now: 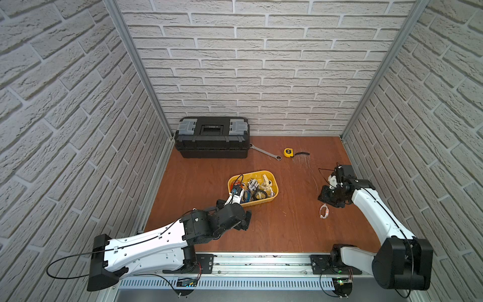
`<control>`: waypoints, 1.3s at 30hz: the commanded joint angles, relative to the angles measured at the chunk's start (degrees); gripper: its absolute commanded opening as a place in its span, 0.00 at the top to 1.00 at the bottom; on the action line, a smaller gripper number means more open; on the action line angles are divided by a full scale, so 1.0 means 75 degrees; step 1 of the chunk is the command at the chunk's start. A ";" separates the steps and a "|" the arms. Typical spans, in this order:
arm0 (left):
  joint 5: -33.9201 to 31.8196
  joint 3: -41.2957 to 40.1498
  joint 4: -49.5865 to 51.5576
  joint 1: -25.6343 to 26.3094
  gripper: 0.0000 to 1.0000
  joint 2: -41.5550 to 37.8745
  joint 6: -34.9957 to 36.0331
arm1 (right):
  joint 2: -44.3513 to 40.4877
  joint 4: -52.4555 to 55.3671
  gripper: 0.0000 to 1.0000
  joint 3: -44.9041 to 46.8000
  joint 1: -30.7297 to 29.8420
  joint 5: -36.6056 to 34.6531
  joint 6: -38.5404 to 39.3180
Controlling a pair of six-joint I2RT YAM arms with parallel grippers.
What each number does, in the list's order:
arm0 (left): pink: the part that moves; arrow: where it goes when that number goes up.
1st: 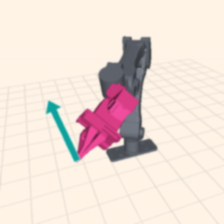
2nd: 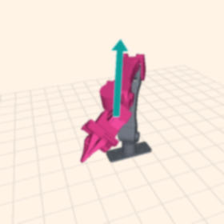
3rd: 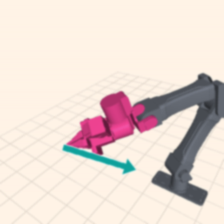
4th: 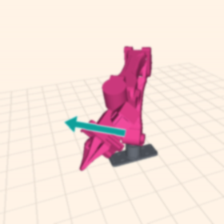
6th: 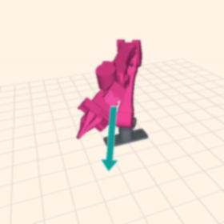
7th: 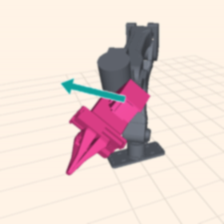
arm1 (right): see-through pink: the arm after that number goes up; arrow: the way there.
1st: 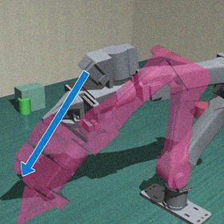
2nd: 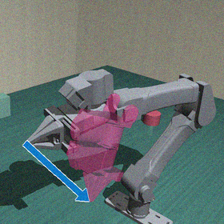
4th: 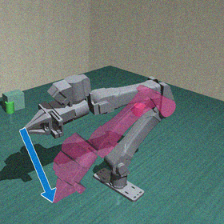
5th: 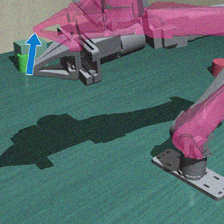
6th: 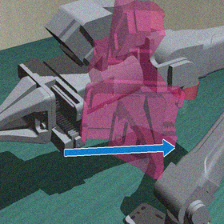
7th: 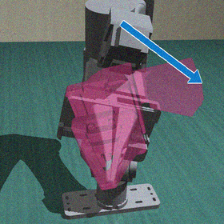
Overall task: Put the watch into the storage box
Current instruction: Pick up the watch at the center of the board.
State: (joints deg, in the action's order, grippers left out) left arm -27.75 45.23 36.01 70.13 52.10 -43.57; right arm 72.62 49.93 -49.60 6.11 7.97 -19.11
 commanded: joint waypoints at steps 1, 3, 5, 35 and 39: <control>0.0123 -0.0235 -0.0429 -0.0019 0.02 -0.0114 0.0000 | 0.0658 0.0104 0.63 -0.0166 0.0004 0.0196 0.0137; 0.0137 -0.0365 -0.0516 -0.0010 0.02 -0.0222 -0.0047 | 0.0886 0.0120 0.64 -0.0143 0.0004 -0.0108 0.0100; 0.0128 -0.0429 -0.0524 -0.0015 0.02 -0.0352 -0.0095 | 0.1043 0.0155 0.65 -0.0145 -0.0017 -0.0151 0.0088; 0.0043 -0.0677 -0.0038 -0.0219 0.02 -0.1201 -0.0120 | 0.2303 0.0431 0.98 -0.1125 -0.1395 -0.1591 -0.0098; 0.0026 -0.0641 0.0025 -0.0233 0.02 -0.1158 -0.0180 | 0.2142 0.0886 0.98 -0.2219 -0.2471 -0.1488 -0.0296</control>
State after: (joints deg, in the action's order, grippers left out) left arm -26.94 40.75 36.16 68.73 43.72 -43.97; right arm 91.20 53.39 -61.47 -8.01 -3.77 -20.40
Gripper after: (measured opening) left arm 0.982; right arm 0.057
